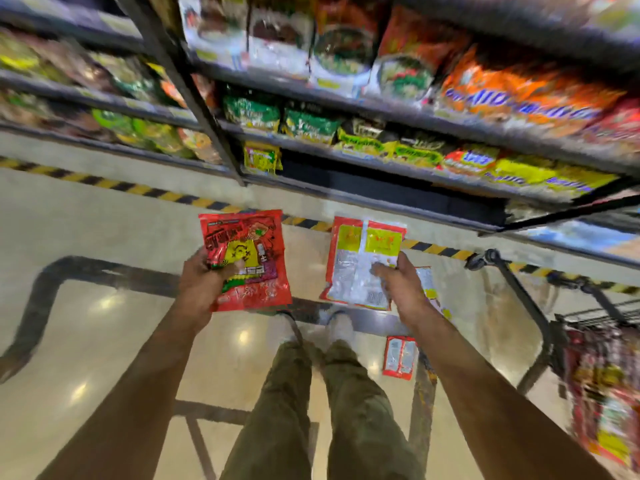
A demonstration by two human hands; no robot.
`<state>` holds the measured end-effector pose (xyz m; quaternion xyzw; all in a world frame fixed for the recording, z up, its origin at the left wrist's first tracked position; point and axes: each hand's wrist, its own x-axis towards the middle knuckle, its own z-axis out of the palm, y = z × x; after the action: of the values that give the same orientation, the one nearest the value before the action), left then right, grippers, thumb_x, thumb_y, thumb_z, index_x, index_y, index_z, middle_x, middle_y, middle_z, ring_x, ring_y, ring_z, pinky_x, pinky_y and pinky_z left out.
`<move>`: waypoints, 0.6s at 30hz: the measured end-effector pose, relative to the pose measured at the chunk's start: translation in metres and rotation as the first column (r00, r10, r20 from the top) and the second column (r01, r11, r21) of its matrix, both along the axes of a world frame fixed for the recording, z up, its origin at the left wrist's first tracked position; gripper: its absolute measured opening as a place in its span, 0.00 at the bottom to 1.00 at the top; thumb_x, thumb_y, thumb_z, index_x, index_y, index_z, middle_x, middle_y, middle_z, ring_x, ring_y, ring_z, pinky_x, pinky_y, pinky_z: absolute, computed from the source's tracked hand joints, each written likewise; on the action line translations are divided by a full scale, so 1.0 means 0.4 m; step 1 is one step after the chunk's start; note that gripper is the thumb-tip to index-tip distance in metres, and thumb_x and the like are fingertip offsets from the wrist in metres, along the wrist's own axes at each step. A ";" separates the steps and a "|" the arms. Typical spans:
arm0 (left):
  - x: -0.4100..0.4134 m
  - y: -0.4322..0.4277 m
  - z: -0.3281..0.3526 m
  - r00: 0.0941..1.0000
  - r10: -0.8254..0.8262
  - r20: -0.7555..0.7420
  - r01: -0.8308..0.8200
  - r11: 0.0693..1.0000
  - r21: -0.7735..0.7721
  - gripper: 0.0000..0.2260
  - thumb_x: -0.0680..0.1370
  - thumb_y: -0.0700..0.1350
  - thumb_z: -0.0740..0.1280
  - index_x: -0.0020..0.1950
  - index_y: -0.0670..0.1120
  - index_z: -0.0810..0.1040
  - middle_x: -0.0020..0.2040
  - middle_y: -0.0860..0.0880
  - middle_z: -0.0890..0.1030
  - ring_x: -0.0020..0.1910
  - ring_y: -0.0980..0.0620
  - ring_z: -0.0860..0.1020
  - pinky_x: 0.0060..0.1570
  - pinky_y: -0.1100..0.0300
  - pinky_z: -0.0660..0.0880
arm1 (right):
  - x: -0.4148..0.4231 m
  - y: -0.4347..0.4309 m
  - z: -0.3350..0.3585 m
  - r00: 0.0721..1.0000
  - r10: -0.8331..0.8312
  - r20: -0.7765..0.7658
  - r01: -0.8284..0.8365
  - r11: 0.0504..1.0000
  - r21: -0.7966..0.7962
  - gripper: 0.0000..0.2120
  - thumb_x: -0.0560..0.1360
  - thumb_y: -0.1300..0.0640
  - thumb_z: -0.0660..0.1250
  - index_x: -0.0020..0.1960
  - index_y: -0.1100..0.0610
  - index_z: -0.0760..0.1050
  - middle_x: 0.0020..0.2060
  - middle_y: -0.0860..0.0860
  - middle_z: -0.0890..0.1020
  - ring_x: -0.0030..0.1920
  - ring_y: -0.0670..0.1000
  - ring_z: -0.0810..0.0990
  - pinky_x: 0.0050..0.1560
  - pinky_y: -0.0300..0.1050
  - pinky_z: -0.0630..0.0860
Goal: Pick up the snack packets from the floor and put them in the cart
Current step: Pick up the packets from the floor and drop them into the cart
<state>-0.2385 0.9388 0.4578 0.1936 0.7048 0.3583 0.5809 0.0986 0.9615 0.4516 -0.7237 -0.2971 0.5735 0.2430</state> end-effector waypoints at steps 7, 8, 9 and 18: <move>0.113 -0.136 0.386 0.998 -0.060 0.012 0.059 0.994 0.093 0.17 0.73 0.34 0.77 0.60 0.46 0.83 0.51 0.46 0.88 0.50 0.39 0.87 0.49 0.43 0.84 | 0.113 -0.151 0.361 0.996 -0.021 -0.084 0.040 0.972 0.230 0.18 0.75 0.66 0.74 0.64 0.57 0.79 0.56 0.56 0.87 0.54 0.58 0.86 0.52 0.51 0.81; 0.137 -0.162 0.425 0.998 -0.066 0.010 0.064 0.993 0.099 0.18 0.73 0.34 0.77 0.61 0.46 0.82 0.52 0.45 0.88 0.51 0.38 0.86 0.51 0.41 0.83 | 0.137 -0.177 0.403 0.996 -0.017 -0.093 0.039 0.968 0.246 0.18 0.76 0.66 0.73 0.64 0.58 0.79 0.57 0.55 0.87 0.55 0.57 0.86 0.50 0.49 0.81; 0.163 -0.195 0.464 0.997 -0.073 0.007 0.072 0.991 0.110 0.18 0.73 0.34 0.77 0.61 0.46 0.82 0.53 0.44 0.88 0.52 0.37 0.86 0.52 0.40 0.83 | 0.162 -0.209 0.443 0.995 -0.020 -0.103 0.045 0.967 0.253 0.17 0.76 0.66 0.73 0.64 0.58 0.78 0.57 0.53 0.87 0.54 0.55 0.87 0.46 0.46 0.81; 0.392 -0.524 0.709 0.997 -0.026 -0.066 0.044 0.958 0.285 0.18 0.72 0.40 0.79 0.61 0.47 0.81 0.53 0.44 0.88 0.54 0.33 0.85 0.56 0.23 0.75 | 0.417 -0.507 0.679 0.978 0.048 -0.202 0.037 0.916 0.400 0.13 0.77 0.66 0.73 0.60 0.57 0.79 0.54 0.55 0.88 0.49 0.54 0.86 0.50 0.51 0.80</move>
<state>-0.0816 0.7291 0.7414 0.2990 0.6594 0.4400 0.5312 0.2655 0.7588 0.7232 -0.5938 -0.3837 0.5731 0.4144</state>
